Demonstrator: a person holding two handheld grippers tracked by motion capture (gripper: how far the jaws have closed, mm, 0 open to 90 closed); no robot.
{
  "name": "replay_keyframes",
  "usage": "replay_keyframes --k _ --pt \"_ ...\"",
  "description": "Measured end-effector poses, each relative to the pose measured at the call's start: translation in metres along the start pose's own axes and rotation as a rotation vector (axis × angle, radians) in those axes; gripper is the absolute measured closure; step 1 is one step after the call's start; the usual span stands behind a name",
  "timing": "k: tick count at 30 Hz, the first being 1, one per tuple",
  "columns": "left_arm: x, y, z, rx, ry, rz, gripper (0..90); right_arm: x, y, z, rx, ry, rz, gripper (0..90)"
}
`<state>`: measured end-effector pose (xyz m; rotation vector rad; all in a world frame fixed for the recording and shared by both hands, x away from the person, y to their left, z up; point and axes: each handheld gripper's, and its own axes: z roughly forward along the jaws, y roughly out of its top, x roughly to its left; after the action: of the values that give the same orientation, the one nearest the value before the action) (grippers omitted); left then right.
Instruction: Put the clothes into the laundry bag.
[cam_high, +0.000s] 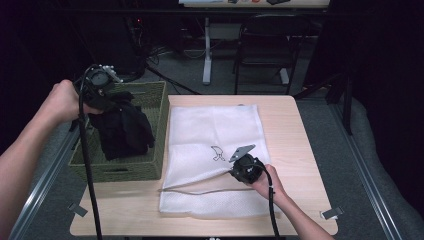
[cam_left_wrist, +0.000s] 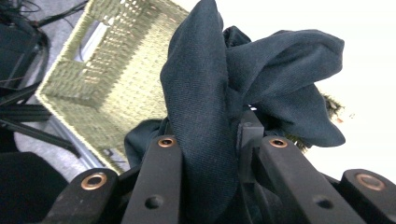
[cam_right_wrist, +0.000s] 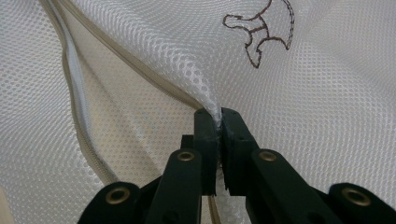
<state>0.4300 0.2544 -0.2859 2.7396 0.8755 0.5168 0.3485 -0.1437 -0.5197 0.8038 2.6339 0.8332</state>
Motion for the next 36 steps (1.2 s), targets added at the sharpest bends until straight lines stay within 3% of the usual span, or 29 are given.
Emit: replay_keyframes --k 2,3,6,9,10,14,21,29,36 --pt "0.001 0.001 -0.003 -0.010 0.003 -0.009 77.8 0.000 -0.001 0.000 0.005 0.002 0.023 86.0" --pt "0.003 0.002 -0.008 -0.011 0.006 -0.003 77.8 -0.002 -0.001 0.001 0.004 0.005 0.010 86.1" --pt "0.003 0.006 -0.015 0.017 0.001 0.015 78.0 0.000 -0.001 0.000 0.008 0.000 0.024 86.1" --pt "0.006 0.009 -0.023 0.003 -0.008 0.013 78.3 -0.002 -0.001 0.001 0.004 0.006 0.008 86.0" --pt "0.007 0.010 -0.026 -0.004 -0.009 0.010 78.3 -0.002 -0.002 0.002 0.013 0.007 0.028 86.0" --pt "0.008 0.018 -0.040 -0.004 0.012 0.027 78.4 -0.002 -0.001 0.002 0.007 0.002 0.012 86.1" --pt "0.003 0.031 -0.058 -0.015 0.022 0.048 78.5 -0.001 -0.001 0.001 0.007 0.000 0.018 86.1" --pt "-0.002 0.044 -0.092 -0.059 0.039 0.056 78.6 -0.002 -0.002 -0.001 0.004 -0.004 0.015 86.1" --pt "-0.014 0.057 -0.105 -0.082 0.030 0.084 78.6 -0.002 -0.002 -0.003 -0.005 -0.010 0.012 86.1"
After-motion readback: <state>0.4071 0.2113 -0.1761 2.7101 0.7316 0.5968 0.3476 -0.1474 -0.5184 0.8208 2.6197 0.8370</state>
